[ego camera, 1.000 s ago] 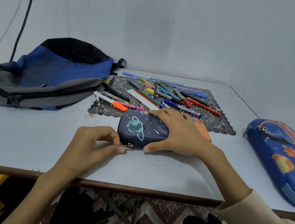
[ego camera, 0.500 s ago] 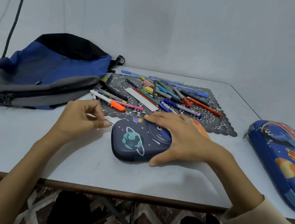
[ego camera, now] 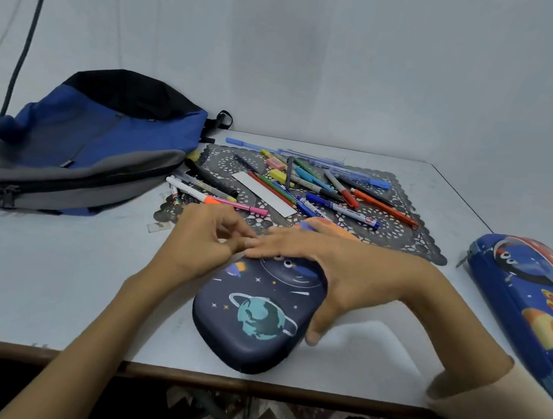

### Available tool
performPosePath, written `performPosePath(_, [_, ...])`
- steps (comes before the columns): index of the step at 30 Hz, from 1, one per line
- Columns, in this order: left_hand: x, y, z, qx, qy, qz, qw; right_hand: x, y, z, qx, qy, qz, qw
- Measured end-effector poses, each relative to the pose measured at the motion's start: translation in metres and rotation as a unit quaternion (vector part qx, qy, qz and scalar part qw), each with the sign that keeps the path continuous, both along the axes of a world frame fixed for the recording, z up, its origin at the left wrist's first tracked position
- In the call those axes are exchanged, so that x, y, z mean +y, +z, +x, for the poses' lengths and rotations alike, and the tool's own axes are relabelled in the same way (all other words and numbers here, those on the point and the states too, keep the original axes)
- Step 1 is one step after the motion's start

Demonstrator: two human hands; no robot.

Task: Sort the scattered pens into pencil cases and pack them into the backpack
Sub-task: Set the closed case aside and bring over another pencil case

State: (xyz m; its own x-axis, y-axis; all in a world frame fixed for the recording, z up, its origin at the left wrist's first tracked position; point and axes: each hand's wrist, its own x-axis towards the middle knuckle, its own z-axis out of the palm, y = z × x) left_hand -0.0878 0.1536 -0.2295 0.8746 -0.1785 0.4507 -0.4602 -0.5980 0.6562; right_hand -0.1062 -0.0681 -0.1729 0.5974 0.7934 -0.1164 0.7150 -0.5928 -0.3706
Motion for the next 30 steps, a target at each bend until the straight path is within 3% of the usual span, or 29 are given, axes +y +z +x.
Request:
performPosePath(2, [0.002,-0.001,-0.002,0.029,-0.004,-0.028,0.999,-0.013,0.004,-0.016,0.014,-0.075,-0.012,0.997])
performPosePath(4, [0.004,-0.002,-0.006,0.049,-0.008,-0.043,0.998,-0.021,0.007,-0.034,0.034,-0.213,0.045,0.975])
performPosePath(6, [0.004,-0.003,-0.006,0.060,-0.006,-0.051,0.997,-0.023,0.000,-0.038,-0.048,-0.350,0.104,0.930])
performPosePath(9, [0.000,-0.002,-0.009,0.079,-0.005,-0.074,0.994,-0.013,-0.010,-0.031,-0.127,-0.452,0.079,0.880])
performPosePath(15, [0.005,-0.002,-0.008,0.104,-0.026,-0.070,0.992,0.003,-0.013,-0.018,-0.088,-0.410,0.045,0.907])
performPosePath(18, [0.006,-0.004,-0.011,0.125,-0.035,-0.087,0.988,-0.001,-0.006,-0.005,-0.027,-0.333,0.091,0.938])
performPosePath(21, [0.005,-0.006,-0.014,0.143,-0.047,-0.107,0.983,-0.006,0.003,-0.002,0.036,-0.312,0.110,0.943])
performPosePath(25, [-0.001,-0.006,-0.018,0.166,-0.074,-0.125,0.975,0.008,0.004,-0.025,-0.118,-0.412,-0.042,0.903])
performPosePath(30, [-0.003,-0.007,-0.018,0.142,-0.081,-0.092,0.982,0.038,-0.001,-0.041,-0.143,-0.365,-0.173,0.904])
